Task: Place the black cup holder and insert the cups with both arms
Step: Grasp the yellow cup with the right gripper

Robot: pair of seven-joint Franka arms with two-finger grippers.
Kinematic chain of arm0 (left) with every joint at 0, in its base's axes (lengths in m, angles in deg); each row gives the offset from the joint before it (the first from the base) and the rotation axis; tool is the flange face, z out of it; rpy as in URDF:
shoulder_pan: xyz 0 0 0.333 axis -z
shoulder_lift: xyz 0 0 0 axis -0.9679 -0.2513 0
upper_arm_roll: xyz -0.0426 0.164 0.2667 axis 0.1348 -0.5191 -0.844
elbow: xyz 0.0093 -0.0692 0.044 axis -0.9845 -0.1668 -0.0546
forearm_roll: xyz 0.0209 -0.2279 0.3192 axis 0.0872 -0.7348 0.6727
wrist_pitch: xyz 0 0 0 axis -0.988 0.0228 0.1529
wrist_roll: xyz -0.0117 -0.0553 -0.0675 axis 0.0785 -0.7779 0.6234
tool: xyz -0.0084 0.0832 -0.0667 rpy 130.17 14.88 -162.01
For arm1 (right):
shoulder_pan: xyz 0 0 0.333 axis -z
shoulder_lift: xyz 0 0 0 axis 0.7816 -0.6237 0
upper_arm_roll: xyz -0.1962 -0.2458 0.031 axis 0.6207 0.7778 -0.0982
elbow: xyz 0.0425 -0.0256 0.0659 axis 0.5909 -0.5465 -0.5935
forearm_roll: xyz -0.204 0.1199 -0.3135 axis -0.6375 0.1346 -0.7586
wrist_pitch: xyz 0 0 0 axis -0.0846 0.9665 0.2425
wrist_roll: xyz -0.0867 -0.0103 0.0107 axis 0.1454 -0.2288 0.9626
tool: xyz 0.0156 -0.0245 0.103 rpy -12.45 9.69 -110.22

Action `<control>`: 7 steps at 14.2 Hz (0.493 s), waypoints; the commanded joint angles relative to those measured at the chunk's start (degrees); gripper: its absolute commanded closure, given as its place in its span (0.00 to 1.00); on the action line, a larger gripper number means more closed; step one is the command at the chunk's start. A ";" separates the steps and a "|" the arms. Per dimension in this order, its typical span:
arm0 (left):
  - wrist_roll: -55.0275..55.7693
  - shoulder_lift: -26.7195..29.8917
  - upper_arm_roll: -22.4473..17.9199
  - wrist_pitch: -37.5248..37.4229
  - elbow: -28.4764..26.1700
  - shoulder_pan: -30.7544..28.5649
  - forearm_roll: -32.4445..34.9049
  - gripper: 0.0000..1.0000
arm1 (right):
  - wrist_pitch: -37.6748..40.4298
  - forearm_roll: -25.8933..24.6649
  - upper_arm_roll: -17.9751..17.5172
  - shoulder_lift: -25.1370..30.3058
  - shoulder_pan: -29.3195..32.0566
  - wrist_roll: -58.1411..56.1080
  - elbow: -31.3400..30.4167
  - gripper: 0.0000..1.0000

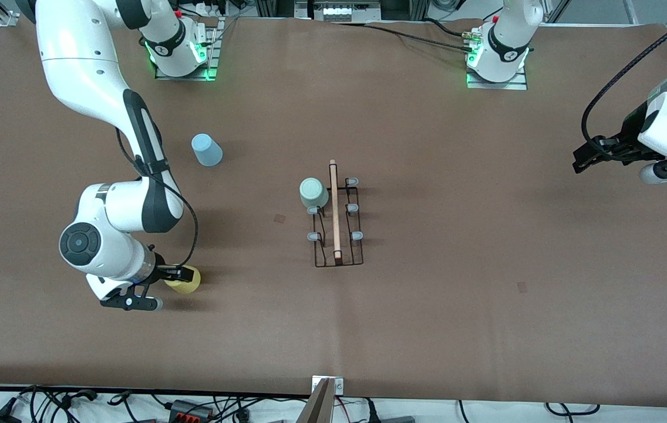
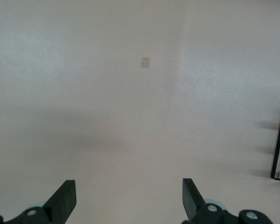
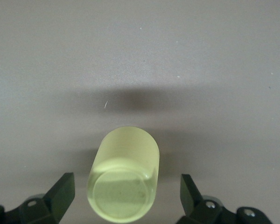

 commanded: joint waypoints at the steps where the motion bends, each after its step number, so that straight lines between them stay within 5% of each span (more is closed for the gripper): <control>1: 0.00 0.31 -0.80 -0.96 0.37 0.42 -1.03 0.00 | 0.06 -0.61 -0.87 -2.59 0.77 -1.32 3.69 0.00; 5: 0.26 0.31 -0.80 0.79 0.28 0.42 -0.94 0.00 | 0.41 -0.52 -0.87 -3.21 0.77 -1.41 3.61 0.04; 7: 2.62 0.22 -0.71 2.55 0.10 0.42 -0.42 0.00 | 1.20 0.01 -0.96 -3.04 0.86 -1.32 3.61 0.51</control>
